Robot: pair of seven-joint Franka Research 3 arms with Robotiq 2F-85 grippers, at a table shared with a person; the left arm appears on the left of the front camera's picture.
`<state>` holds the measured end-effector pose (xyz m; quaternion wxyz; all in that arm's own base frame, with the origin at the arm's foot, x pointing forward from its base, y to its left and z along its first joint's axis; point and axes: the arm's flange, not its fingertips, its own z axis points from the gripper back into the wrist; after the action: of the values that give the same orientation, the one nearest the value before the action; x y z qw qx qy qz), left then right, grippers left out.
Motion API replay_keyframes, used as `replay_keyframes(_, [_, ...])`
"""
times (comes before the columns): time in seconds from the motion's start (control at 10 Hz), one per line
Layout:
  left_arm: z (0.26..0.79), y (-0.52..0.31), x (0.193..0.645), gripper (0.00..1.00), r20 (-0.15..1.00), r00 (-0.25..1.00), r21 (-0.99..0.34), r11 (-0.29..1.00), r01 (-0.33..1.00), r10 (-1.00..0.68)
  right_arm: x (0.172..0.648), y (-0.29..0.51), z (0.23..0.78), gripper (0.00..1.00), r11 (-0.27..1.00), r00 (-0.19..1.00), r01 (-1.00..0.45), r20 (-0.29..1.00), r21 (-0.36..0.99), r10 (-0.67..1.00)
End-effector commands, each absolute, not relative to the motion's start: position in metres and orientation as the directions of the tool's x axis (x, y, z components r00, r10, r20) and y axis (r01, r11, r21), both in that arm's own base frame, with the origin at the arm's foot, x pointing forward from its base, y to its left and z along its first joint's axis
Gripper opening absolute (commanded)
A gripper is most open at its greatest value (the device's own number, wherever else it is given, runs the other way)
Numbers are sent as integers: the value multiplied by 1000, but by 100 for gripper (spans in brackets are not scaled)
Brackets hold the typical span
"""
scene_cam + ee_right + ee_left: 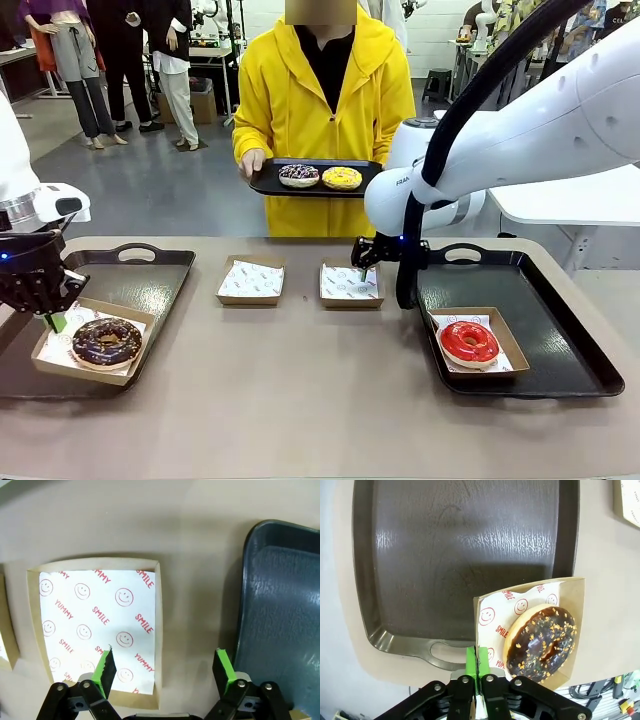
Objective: Individually package the donuts and arrange them on the tray.
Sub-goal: Place the picked Paper togo box on the Handle tray while simultaneously picking up another Paper togo box from the table with the other hand.
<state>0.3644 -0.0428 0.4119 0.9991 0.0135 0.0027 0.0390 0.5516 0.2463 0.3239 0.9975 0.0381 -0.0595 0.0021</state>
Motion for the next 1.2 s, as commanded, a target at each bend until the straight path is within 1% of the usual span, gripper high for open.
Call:
replay_keyframes(0.0, [404, -38, 352, 1, 46, 998, 63, 997, -40, 37, 564, 255, 315, 100, 999, 990, 32, 137, 38, -37])
replay_keyframes(0.2, [399, -34, 351, 1, 68, 997, 97, 994, -40, 33, 567, 259, 311, 100, 998, 990, 45, 134, 39, -50])
replay_keyframes(0.5, [385, -27, 353, 1, 87, 996, 113, 993, -26, 16, 562, 268, 317, 100, 999, 987, 36, 157, 33, -41])
replay_keyframes(1.1, [360, -30, 358, 1, 52, 999, 119, 993, -2, -4, 555, 273, 322, 100, 999, 985, 29, 168, 30, -34])
